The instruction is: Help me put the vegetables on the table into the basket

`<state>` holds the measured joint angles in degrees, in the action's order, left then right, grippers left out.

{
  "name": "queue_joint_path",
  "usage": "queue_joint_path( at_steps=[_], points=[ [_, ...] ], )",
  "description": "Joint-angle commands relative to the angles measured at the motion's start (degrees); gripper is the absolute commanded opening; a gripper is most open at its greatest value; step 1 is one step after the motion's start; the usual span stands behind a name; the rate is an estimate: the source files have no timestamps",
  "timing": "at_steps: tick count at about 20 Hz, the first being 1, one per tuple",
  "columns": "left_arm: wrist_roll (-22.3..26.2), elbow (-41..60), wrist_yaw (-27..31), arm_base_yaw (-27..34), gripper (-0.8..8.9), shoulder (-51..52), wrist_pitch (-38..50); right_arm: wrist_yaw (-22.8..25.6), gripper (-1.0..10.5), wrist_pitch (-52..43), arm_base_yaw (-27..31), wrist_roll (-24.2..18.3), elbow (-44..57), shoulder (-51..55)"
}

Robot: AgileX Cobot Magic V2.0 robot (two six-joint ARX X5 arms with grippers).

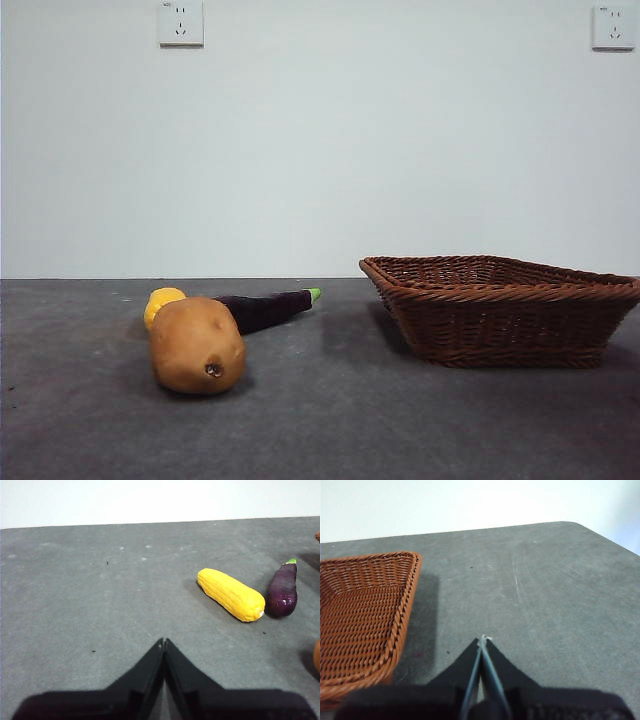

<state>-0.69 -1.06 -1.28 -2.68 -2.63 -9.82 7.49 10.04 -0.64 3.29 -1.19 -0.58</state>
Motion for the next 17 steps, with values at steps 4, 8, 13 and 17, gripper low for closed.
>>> queue_joint_path(
  at_steps=[4, 8, 13, 17],
  points=[
    [-0.20, 0.59, -0.24, 0.17, -0.03, -0.02, 0.31, -0.02, 0.0, 0.28, 0.00, 7.45, 0.28, 0.07],
    [-0.20, 0.59, -0.24, 0.17, -0.03, -0.02, 0.31, -0.02, 0.0, 0.28, 0.00, 12.79, 0.28, 0.07],
    [-0.61, 0.59, -0.81, 0.17, -0.03, -0.02, 2.93, -1.01, 0.0, 0.33, -0.04, 18.34, 0.28, 0.07],
    [-0.61, 0.57, -0.81, 0.17, -0.03, -0.02, 3.02, -5.09, 0.0, 0.42, -0.04, 19.32, 0.28, 0.07]
  ],
)
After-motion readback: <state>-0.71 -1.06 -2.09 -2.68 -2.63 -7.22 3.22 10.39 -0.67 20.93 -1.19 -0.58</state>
